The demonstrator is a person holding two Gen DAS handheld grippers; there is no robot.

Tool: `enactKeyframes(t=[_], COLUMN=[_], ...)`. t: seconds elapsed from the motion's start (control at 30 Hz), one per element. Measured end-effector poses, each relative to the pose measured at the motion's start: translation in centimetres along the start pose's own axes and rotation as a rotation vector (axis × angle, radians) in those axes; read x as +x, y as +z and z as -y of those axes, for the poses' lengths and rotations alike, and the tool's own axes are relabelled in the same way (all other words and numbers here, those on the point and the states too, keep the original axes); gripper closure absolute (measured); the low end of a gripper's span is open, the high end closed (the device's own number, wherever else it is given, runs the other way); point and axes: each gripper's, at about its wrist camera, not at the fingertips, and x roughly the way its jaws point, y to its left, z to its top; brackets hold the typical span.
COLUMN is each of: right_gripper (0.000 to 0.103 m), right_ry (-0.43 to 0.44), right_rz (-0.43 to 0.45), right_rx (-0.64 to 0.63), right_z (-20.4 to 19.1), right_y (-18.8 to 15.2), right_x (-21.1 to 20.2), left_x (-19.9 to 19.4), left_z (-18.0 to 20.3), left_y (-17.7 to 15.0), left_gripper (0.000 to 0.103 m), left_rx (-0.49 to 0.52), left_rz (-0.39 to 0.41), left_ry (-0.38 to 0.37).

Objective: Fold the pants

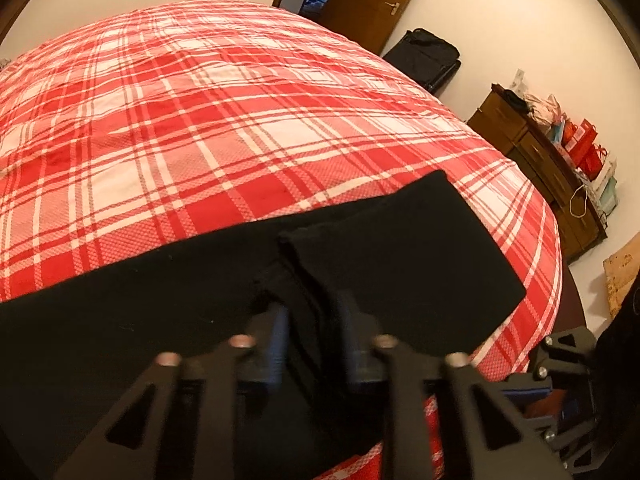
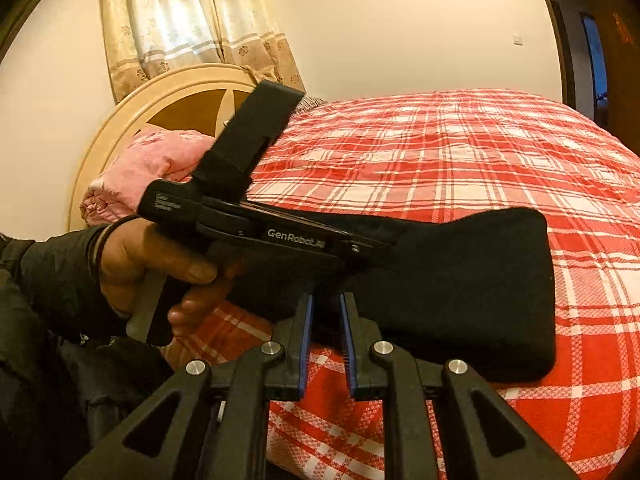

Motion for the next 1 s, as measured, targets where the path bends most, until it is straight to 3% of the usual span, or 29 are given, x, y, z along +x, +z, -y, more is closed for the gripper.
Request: enactKeyframes(t=[0.2,0.37,0.63,0.8,0.93,1.0], right_gripper=[0.088,0.088,0.088,0.085,0.07,0.069], right_ry=[0.021,-0.011,-0.11,-0.121,-0.115,-0.117], right_rz=[0.027,0.06,0.156,0.171,0.166,0.161], right_rx=[0.042,0.045,0.063,0.095,0.092,0.077], right_z=[1.2,1.3,2.0,2.7,2.2,1.8], right_y=[-0.1,0.0,0.7,0.6,0.5,0.4], right_x=[-0.3,-0.8,-2.6,-2.7,-2.5,-2.4], left_x=[-1.1,-2.0,-5.0,-7.4,-8.7,-9.1], left_z=[1.2,1.7,-0.7,-3.8,-6.3,-7.3], left_y=[0.2,0.5,0.6,0.1,-0.5,-0.8], left_gripper=[0.091,0.092,0.092,0.092,0.092,0.092], left_rx=[0.074,0.109,0.027,-0.019,-0.059,-0.076], left_rz=[0.034,0.059,0.07,0.093,0.106,0.109], left_ry=[0.038,0.058,-0.009,0.012,0.042,0.047])
